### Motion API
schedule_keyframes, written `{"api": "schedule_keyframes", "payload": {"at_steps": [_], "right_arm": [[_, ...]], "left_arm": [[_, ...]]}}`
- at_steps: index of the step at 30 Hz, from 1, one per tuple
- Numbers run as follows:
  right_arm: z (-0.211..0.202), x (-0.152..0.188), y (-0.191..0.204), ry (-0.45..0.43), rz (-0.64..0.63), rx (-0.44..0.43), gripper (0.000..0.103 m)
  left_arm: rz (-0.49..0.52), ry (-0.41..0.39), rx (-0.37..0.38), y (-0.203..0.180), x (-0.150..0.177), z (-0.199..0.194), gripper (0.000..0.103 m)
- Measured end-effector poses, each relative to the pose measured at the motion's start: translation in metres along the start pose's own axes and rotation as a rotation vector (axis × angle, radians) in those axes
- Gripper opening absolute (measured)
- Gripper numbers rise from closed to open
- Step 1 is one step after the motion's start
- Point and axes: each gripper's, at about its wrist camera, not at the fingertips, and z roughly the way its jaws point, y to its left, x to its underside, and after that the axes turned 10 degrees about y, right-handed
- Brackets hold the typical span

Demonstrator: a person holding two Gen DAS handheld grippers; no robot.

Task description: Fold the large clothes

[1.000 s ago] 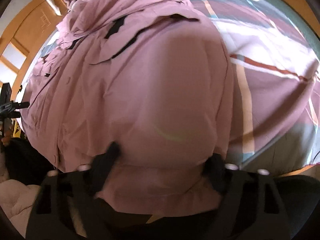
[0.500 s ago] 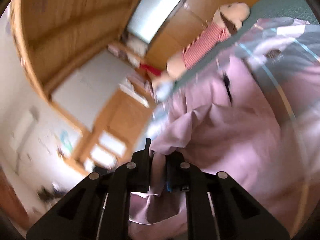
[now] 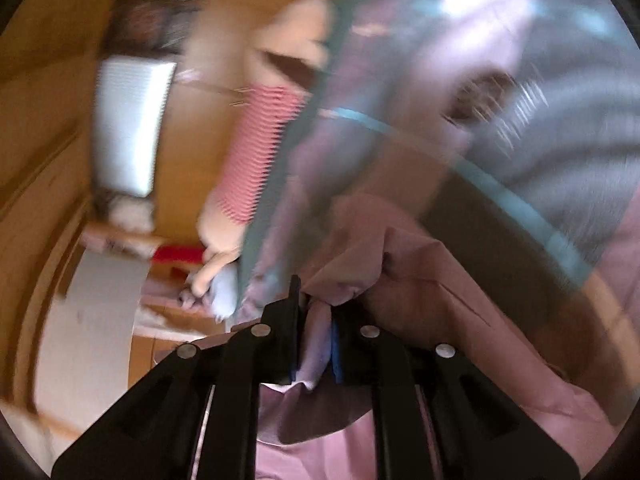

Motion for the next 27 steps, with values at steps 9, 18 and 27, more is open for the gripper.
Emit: {"api": "schedule_keyframes", "payload": {"at_steps": [9, 18, 27], "right_arm": [[-0.029, -0.003, 0.026, 0.003, -0.074, -0.062, 0.05], [-0.106, 0.113, 0.136, -0.148, -0.706, 0.142, 0.092], [0.019, 0.277, 0.132, 0.158, -1.213, 0.456, 0.046]], "left_arm": [[0.607, -0.051, -0.419, -0.078, 0.082, 0.011, 0.085], [0.908, 0.141, -0.695, -0.046, 0.145, 0.11, 0.073], [0.902, 0.066, -0.805, -0.046, 0.129, 0.094, 0.073]]}}
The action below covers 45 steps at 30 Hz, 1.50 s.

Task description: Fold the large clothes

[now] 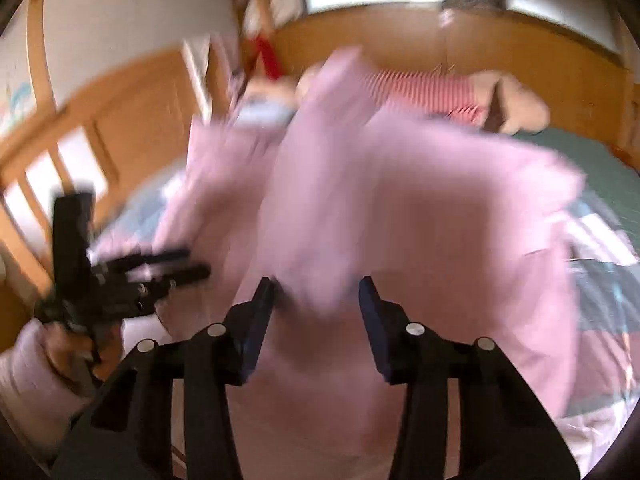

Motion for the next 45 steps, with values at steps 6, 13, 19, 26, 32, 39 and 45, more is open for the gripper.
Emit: {"api": "schedule_keyframes", "payload": {"at_steps": [6, 13, 19, 26, 32, 39, 45], "right_arm": [[0.09, -0.068, -0.028, 0.049, 0.08, 0.109, 0.048], [0.14, -0.111, -0.036, 0.051, 0.096, 0.249, 0.055], [0.091, -0.105, -0.091, -0.077, 0.24, 0.158, 0.056], [0.031, -0.063, -0.266, -0.061, 0.74, 0.569, 0.057], [-0.043, -0.04, -0.236, -0.237, 0.573, 0.415, 0.061], [0.002, 0.005, -0.17, 0.018, 0.373, 0.142, 0.072], [0.005, 0.038, -0.251, 0.027, 0.649, 0.504, 0.08]], "left_arm": [[-0.033, -0.016, -0.032, 0.012, -0.011, 0.0, 0.091], [-0.078, 0.026, -0.094, 0.033, -0.021, 0.025, 0.091], [-0.127, 0.064, -0.117, 0.046, -0.019, 0.034, 0.091], [-0.183, 0.069, -0.123, 0.063, -0.02, 0.034, 0.091], [-0.236, 0.034, -0.117, 0.071, -0.023, 0.025, 0.091], [-0.241, 0.032, -0.135, 0.073, -0.02, 0.026, 0.091], [-0.209, 0.049, -0.18, 0.073, -0.016, 0.031, 0.094]]}}
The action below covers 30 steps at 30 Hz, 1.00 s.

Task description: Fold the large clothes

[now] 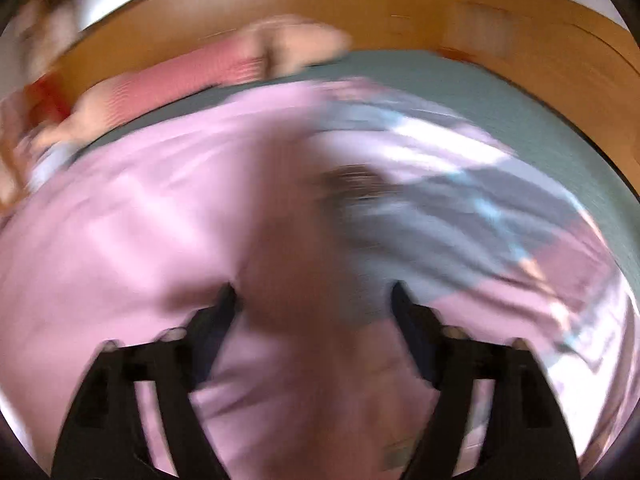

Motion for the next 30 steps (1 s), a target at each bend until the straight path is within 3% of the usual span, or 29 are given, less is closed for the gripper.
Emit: {"api": "schedule_keyframes", "payload": {"at_steps": [3, 6, 8, 10, 12, 14, 17, 19, 22, 23, 25, 27, 29, 30], "right_arm": [[-0.019, -0.005, 0.004, -0.074, 0.005, 0.041, 0.08], [-0.043, 0.005, 0.039, -0.165, -0.152, 0.004, 0.08], [-0.04, 0.011, 0.061, -0.138, -0.27, 0.022, 0.08], [-0.023, 0.013, 0.074, -0.078, -0.321, 0.121, 0.08], [-0.015, 0.003, 0.06, -0.079, -0.25, 0.195, 0.08], [-0.013, -0.012, 0.033, -0.087, -0.096, 0.274, 0.082], [-0.023, -0.021, -0.001, -0.083, 0.104, 0.29, 0.084], [-0.039, -0.014, 0.007, -0.124, 0.096, 0.166, 0.084], [-0.064, 0.011, 0.052, -0.173, -0.068, 0.022, 0.084], [-0.073, 0.024, 0.071, -0.18, -0.133, -0.068, 0.084], [-0.072, 0.035, 0.098, -0.149, -0.211, -0.137, 0.084], [-0.058, 0.042, 0.123, -0.061, -0.283, -0.151, 0.084], [-0.034, 0.048, 0.141, 0.043, -0.326, -0.109, 0.084], [-0.034, 0.05, 0.143, 0.043, -0.31, -0.089, 0.084]], "left_arm": [[0.001, 0.0, -0.013, 0.001, -0.001, 0.003, 0.097], [0.006, -0.002, -0.028, -0.001, 0.001, 0.004, 0.098], [0.003, -0.003, -0.028, -0.001, 0.001, 0.004, 0.098], [0.0, -0.001, -0.023, 0.0, 0.001, 0.004, 0.098], [0.001, 0.0, -0.023, 0.0, 0.001, 0.004, 0.098], [0.003, -0.001, -0.025, 0.0, 0.001, 0.004, 0.098], [-0.008, -0.005, -0.024, 0.001, 0.001, 0.003, 0.098], [-0.024, -0.029, -0.008, 0.002, 0.002, -0.002, 0.098], [-0.026, -0.068, 0.061, -0.001, 0.002, -0.012, 0.098], [-0.021, -0.063, 0.066, -0.002, 0.002, -0.011, 0.098], [-0.011, -0.032, 0.043, -0.004, 0.002, -0.005, 0.098], [0.003, -0.018, 0.017, -0.004, 0.004, 0.002, 0.099], [0.014, -0.009, 0.001, -0.005, 0.003, 0.004, 0.1], [0.015, -0.009, -0.002, -0.006, 0.003, 0.002, 0.1]]}}
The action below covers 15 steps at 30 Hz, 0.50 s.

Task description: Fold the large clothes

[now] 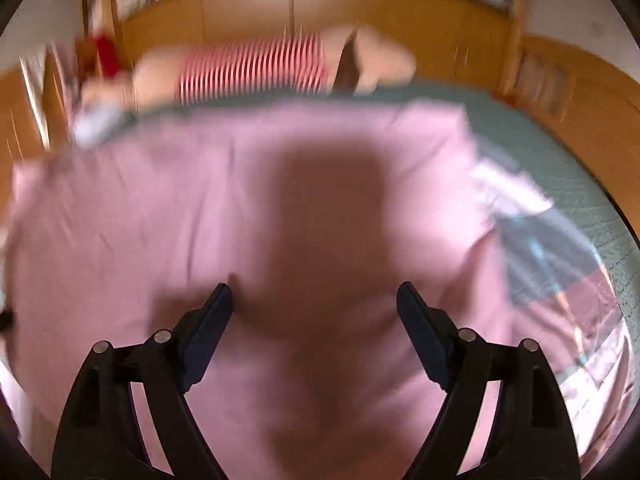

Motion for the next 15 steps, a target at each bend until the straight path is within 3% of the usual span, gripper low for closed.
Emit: {"api": "schedule_keyframes", "payload": {"at_steps": [5, 8, 15], "right_arm": [[-0.066, 0.044, 0.029, -0.179, 0.012, -0.05, 0.088], [-0.099, 0.08, 0.047, -0.241, -0.008, -0.079, 0.093], [-0.14, 0.128, 0.05, -0.215, 0.023, -0.046, 0.102]], "left_arm": [[-0.013, -0.057, 0.006, -0.011, -0.003, -0.027, 0.1], [0.055, -0.134, -0.008, -0.034, 0.003, -0.058, 0.1], [0.134, -0.159, -0.007, -0.076, 0.04, -0.121, 0.101]]}}
